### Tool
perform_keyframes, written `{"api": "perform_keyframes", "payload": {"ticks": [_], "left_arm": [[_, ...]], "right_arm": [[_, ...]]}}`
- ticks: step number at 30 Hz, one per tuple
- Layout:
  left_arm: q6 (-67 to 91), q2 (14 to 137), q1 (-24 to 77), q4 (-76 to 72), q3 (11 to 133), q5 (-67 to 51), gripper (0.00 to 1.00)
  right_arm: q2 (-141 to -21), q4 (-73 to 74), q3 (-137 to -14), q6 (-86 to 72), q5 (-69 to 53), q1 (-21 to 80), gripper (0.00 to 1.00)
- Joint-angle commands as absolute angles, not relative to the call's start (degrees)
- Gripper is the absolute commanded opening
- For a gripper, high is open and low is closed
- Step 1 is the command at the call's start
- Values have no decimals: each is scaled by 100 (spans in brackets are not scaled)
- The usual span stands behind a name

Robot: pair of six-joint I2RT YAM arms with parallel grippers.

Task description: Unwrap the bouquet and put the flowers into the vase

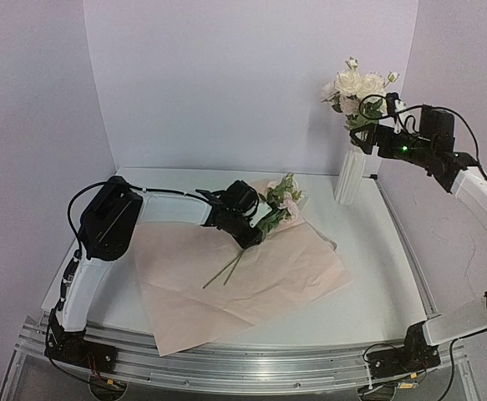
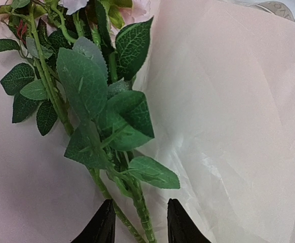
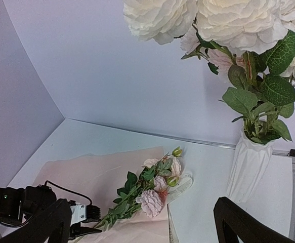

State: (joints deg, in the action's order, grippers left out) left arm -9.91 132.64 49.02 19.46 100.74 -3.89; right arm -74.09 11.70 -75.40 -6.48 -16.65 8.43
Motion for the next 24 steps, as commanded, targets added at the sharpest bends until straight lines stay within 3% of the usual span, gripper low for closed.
{"api": "perform_keyframes", "payload": {"ticks": [1, 12, 21, 24], "left_arm": [[-1252, 12870, 4956, 1714, 9961, -380, 31], [-1177, 13343, 4918, 2057, 10149, -520, 25], [-890, 13812, 4878, 2606, 10611, -725, 2], [-863, 13899, 4869, 2775, 10744, -769, 0]], "right_arm": [[-7435, 1099, -7578, -607, -1818, 878, 98], [-7380, 1099, -7556, -598, -1832, 874, 98], [-7213, 1099, -7480, -571, -1796, 878, 98], [-7182, 1092, -7479, -579, -1814, 877, 98]]}}
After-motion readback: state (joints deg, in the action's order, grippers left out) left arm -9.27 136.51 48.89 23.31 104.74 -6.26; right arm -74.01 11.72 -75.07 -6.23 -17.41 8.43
